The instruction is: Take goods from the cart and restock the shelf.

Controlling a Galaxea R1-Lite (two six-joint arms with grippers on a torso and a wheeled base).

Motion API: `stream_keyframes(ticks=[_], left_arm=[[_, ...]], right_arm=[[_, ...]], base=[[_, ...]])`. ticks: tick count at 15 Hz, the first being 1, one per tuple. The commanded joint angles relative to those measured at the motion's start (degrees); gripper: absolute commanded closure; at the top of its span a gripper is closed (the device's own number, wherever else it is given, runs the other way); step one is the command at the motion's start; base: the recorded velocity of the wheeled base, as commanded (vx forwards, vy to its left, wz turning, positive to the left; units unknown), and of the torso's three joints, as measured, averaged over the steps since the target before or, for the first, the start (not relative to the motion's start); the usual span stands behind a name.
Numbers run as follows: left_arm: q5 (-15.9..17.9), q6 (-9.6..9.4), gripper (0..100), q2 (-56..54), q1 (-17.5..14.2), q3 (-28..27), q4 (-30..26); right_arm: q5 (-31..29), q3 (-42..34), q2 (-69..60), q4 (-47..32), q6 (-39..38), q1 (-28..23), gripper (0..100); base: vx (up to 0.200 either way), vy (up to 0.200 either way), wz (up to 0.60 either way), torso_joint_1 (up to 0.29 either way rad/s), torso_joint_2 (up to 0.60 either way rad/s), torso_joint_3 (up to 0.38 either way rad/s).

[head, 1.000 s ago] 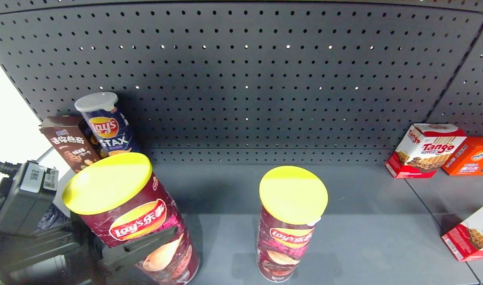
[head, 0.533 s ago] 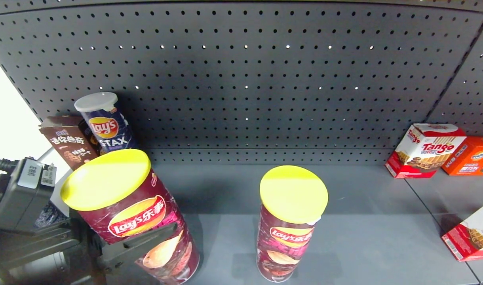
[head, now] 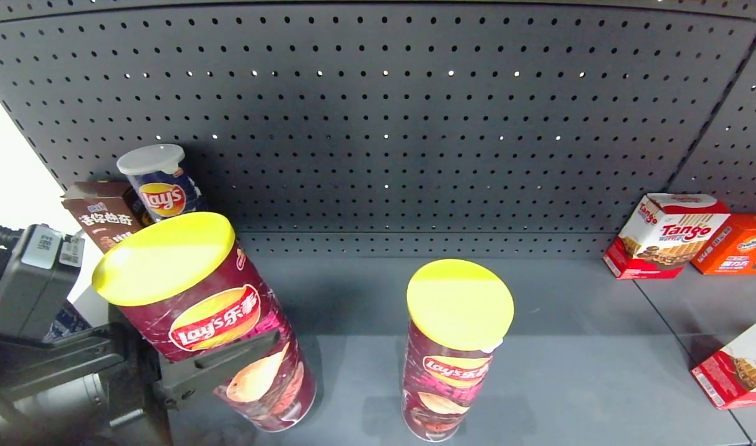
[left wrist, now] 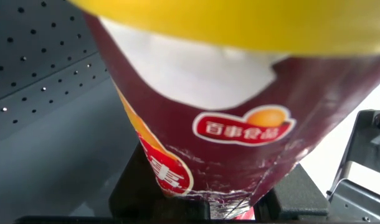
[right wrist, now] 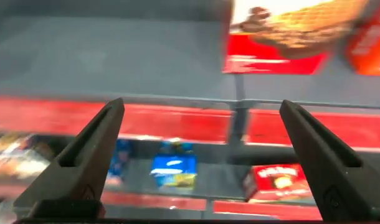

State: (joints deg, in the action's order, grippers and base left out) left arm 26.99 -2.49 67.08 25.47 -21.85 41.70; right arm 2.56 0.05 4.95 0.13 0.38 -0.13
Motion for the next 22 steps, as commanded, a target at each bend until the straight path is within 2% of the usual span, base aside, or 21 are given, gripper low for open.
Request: stream_keyframes(ticks=[1,3,5,8,9,10,11,13,14,16,18,22], left_arm=[[0.0,0.29,100,1.5,0.1,-1.5,0.0],[-0.1,0.29,100,3.0,0.3,-4.3,0.0],[-0.3,0.20,100,3.6,0.2,-4.8,0.0],[-0.3,-0.15,100,6.7,2.7,-9.4,-0.7],[-0.3,-0.15,100,7.6,2.8,-10.8,-2.2],[-0.4,-1.29,100,8.5,2.8,-13.0,-6.6],[-0.6,-1.56,100,9.5,2.7,-14.5,-9.2],[-1.0,-1.64,100,11.4,3.1,-16.6,-10.2],[-2.7,-1.56,100,13.4,4.7,-19.2,-10.2],[-2.6,-1.12,100,15.3,4.5,-22.3,-11.0],[-2.7,-1.56,100,16.7,4.6,-24.2,-13.1],[-2.6,-4.28,100,21.8,4.4,-28.5,-13.8]], right_arm=[[-0.2,0.0,-4.9,0.0,-0.1,0.1,0],[-0.4,0.0,-4.9,0.0,-0.1,0.0,0],[-0.4,0.0,-4.9,0.0,-0.1,0.0,0],[-0.4,0.0,-4.9,0.0,-0.1,0.0,0],[-0.5,0.0,-4.9,0.0,-0.1,0.0,0],[-0.4,0.0,-4.9,0.0,-0.1,0.0,0],[-0.4,0.0,-4.9,0.0,-0.1,0.0,0],[-0.4,0.0,-4.9,0.0,-0.1,0.0,0],[-0.4,0.0,-4.9,0.0,-0.1,0.0,0],[-0.5,0.0,-4.9,0.0,-0.1,0.0,0],[-0.4,0.0,-4.9,0.0,-0.1,0.0,0],[-0.5,0.0,-4.9,0.0,-0.1,0.0,0]], base=[[0.000,0.000,0.00,0.000,0.00,0.000],[0.000,0.000,0.00,0.000,0.00,0.000],[0.000,0.000,0.00,0.000,0.00,0.000],[0.000,0.000,0.00,0.000,0.00,0.000],[0.000,0.000,0.00,0.000,0.00,0.000],[0.000,0.000,0.00,0.000,0.00,0.000],[0.000,0.000,0.00,0.000,0.00,0.000],[0.000,0.000,0.00,0.000,0.00,0.000],[0.000,0.000,0.00,0.000,0.00,0.000],[0.000,0.000,0.00,0.000,0.00,0.000],[0.000,0.000,0.00,0.000,0.00,0.000],[0.000,0.000,0.00,0.000,0.00,0.000]])
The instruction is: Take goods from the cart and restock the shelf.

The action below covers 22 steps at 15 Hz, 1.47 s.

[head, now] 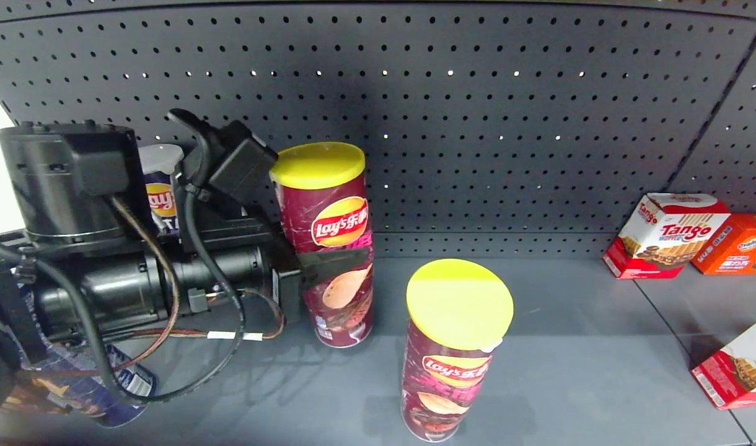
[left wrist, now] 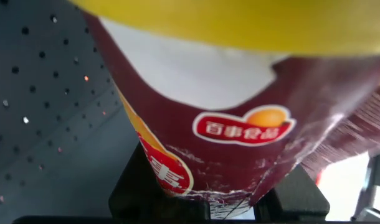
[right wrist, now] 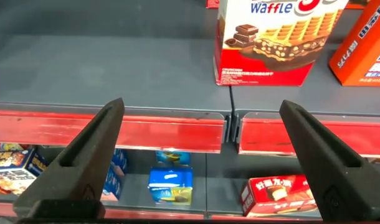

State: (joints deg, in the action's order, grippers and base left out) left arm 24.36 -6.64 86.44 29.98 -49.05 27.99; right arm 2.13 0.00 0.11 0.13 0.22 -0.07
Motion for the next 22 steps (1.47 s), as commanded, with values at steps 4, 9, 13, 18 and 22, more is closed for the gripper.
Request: stream_keyframes(ticks=[4,9,13,18,22], left_arm=[[0.0,-2.85,100,8.1,-0.2,-5.6,0.2],[0.0,-3.02,100,13.2,-0.1,-11.3,0.9],[0.1,-2.94,100,17.1,0.3,-11.6,7.9],[0.4,-2.67,100,20.4,0.2,-13.0,10.5],[0.5,-2.58,100,22.7,0.4,-15.9,10.8]], right_arm=[[0.0,0.0,0.0,0.0,0.0,0.0,0],[0.1,0.0,0.0,0.0,0.0,0.0,0],[0.0,0.0,0.0,0.0,0.0,0.0,0],[0.1,0.0,0.0,0.0,0.0,0.0,0],[0.0,0.0,0.0,0.0,0.0,0.0,0]], base=[[0.000,0.000,0.00,0.000,0.00,0.000],[0.000,0.000,0.00,0.000,0.00,0.000],[0.000,0.000,0.00,0.000,0.00,0.000],[0.000,0.000,0.00,0.000,0.00,0.000],[0.000,0.000,0.00,0.000,0.00,0.000]])
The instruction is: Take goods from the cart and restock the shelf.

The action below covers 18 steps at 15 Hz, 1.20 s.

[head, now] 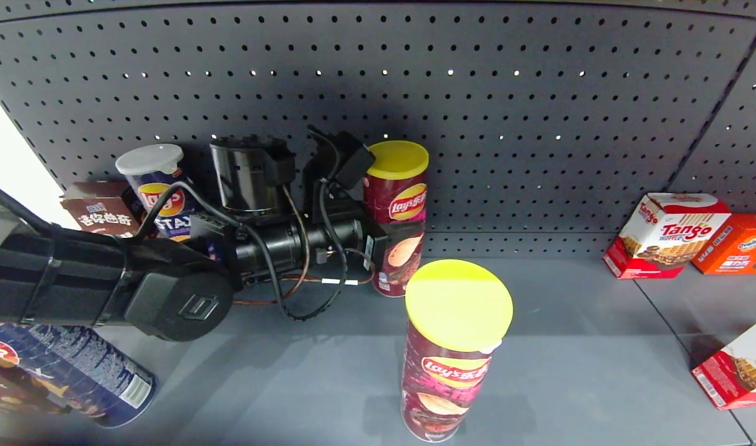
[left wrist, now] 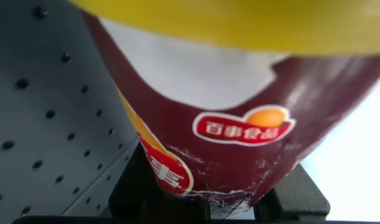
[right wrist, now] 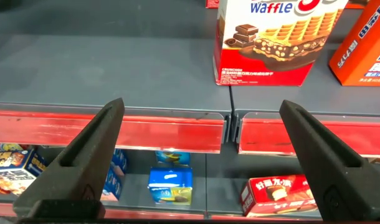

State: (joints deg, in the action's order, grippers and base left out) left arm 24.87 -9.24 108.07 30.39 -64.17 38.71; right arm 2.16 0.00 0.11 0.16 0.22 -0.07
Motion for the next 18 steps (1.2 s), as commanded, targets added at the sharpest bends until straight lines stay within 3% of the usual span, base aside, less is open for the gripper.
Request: stream_keyframes(ticks=[1,9,18], left_arm=[[0.0,0.01,100,1.6,0.0,-1.4,0.1],[0.0,-0.25,100,5.7,0.7,-5.7,0.2],[0.0,-0.34,100,5.4,0.7,-4.8,0.9]], right_arm=[[0.0,0.0,0.0,0.0,0.0,0.0,0],[0.0,0.0,0.0,0.0,0.0,0.0,0],[0.0,0.0,0.0,0.0,0.0,0.0,0]], base=[[0.000,0.000,0.00,0.000,0.00,0.000],[0.000,0.000,0.00,0.000,0.00,0.000],[0.000,0.000,0.00,0.000,0.00,0.000]])
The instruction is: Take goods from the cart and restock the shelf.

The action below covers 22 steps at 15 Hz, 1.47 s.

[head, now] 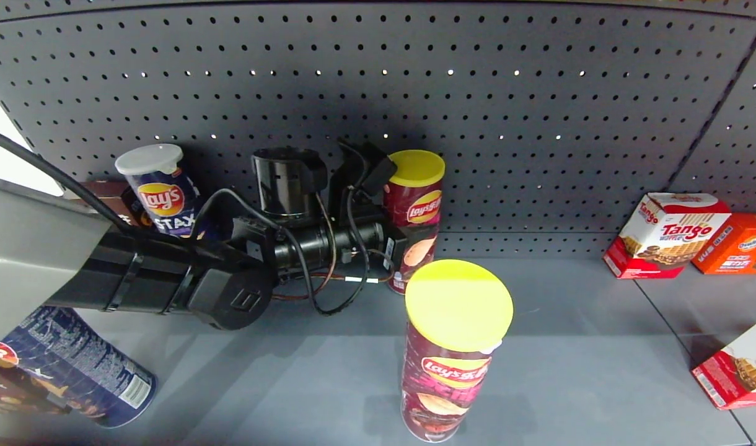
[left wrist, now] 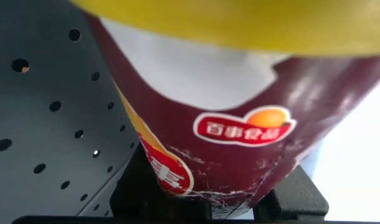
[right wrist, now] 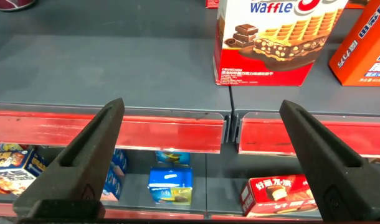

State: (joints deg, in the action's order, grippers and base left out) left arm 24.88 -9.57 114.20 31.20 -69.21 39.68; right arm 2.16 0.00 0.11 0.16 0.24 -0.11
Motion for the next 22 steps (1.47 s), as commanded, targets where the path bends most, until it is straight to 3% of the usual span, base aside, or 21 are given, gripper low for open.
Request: stream_keyframes(ticks=[1,8,9,13,15,18,20,22], left_arm=[[0.0,-0.01,100,-1.3,-0.1,0.6,0.0],[-0.3,-0.19,100,-1.9,0.5,6.3,2.2],[-0.3,-0.19,0,-2.0,0.5,7.0,2.6],[-0.7,-0.10,0,-3.7,0.7,8.4,4.3],[-0.6,-0.10,0,-7.8,0.6,11.8,5.0],[-0.8,0.08,0,-14.0,0.1,21.0,8.8],[-4.2,0.17,0,-18.5,-0.3,27.4,8.8],[-7.7,0.17,0,-18.8,-0.3,29.1,8.9]], right_arm=[[0.0,0.0,0.0,0.0,0.0,0.0,0],[0.0,0.0,0.0,0.0,0.0,0.0,0],[0.0,0.0,0.0,0.0,0.0,0.0,0],[0.0,0.0,0.0,0.0,0.0,0.0,0],[0.0,0.0,0.0,0.0,0.0,0.0,0],[0.0,0.0,0.0,0.0,0.0,0.0,0],[0.0,0.0,0.0,0.0,0.0,0.0,0],[0.0,0.0,0.0,0.0,0.0,0.0,0]], base=[[0.000,0.000,0.00,0.000,0.00,0.000],[0.000,0.000,0.00,0.000,0.00,0.000],[0.000,0.000,0.00,0.000,0.00,0.000],[0.000,0.000,0.00,0.000,0.00,0.000],[0.000,0.000,0.00,0.000,0.00,0.000],[0.000,0.000,0.00,0.000,0.00,0.000],[0.000,0.000,0.00,0.000,0.00,0.000],[0.000,0.000,0.00,0.000,0.00,0.000]])
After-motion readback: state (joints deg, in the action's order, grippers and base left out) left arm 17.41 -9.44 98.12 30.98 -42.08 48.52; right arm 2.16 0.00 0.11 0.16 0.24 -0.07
